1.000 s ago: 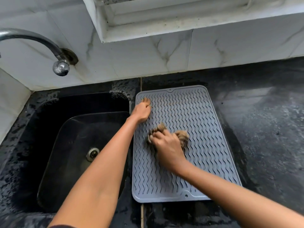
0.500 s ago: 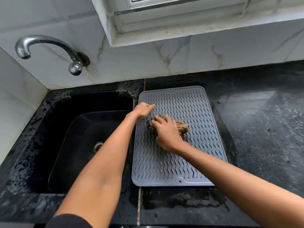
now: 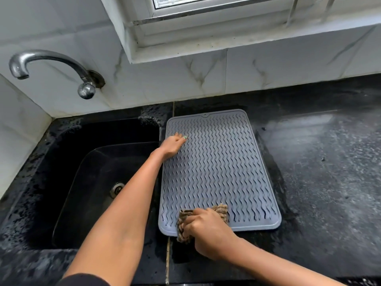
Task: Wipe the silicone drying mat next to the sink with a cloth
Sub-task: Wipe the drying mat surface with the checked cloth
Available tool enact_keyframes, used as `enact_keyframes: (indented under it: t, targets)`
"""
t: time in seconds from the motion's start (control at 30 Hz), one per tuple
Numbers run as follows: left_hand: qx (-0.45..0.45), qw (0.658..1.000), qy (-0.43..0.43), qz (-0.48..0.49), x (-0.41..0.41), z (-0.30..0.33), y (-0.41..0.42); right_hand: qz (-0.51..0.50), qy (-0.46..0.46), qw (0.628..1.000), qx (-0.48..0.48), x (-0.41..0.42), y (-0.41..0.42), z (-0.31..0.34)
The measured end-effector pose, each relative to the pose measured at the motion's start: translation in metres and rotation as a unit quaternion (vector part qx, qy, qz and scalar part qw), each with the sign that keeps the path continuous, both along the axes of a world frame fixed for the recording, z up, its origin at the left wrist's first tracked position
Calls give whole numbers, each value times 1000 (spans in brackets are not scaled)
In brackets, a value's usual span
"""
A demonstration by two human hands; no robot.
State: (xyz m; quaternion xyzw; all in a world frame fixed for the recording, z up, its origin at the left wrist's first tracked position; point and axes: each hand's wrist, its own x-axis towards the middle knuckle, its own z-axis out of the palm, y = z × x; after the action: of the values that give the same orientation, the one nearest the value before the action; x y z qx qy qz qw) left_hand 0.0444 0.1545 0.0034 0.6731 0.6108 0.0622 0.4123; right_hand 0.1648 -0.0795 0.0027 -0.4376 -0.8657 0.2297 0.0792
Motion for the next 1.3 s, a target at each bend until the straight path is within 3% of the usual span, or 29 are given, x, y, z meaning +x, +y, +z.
enact_keyframes:
  t: [0.13,0.17,0.23,0.27,0.3,0.33,0.37,0.4,0.43,0.47,0.5,0.57,0.67,0.8,0.93,1.03,1.2,1.3]
  targets:
    - [51,998,15,21,-9,-7,3,-86,114,980,-141,9,18,21]
    - [72,997,21,34,-12,-8,5,-132,178,953,-206,13,25,26]
    - [112,991,33,61,-19,-10,8,-194,340,855,-341,22,47,35]
    - [128,988,35,76,-22,-10,12,-224,395,801,-391,25,63,39]
    - [142,985,37,89,-25,-9,15,-248,421,770,-410,29,81,42]
    - [152,983,38,100,-27,-8,19,-267,423,770,-397,31,100,43]
    - [159,981,40,107,-28,-7,23,-294,376,808,-347,34,119,41]
    - [165,979,42,112,-29,-7,28,-316,261,873,-265,37,138,37]
    - [170,977,43,117,-30,-7,34,-349,117,915,-162,38,154,32]
    - [174,976,44,121,-31,-8,40,-371,22,927,-51,36,162,25]
    - [179,975,45,123,-32,-8,48,-363,-6,931,27,32,167,19]
    - [189,972,50,127,-33,-9,59,-301,-21,952,52,16,159,0]
    - [196,968,55,144,-35,-11,83,-255,-149,954,55,-9,147,-28]
    - [175,973,73,133,-38,-9,108,-256,-132,954,87,2,171,-23]
    - [137,977,80,145,-40,-4,127,-309,61,945,84,17,221,-1]
    - [116,976,95,161,-38,0,137,-309,110,932,152,5,278,14]
    - [108,969,112,195,-35,6,143,-222,-113,968,43,-38,324,-8]
    - [111,968,117,191,-35,5,144,-242,-142,953,118,-45,314,-25]
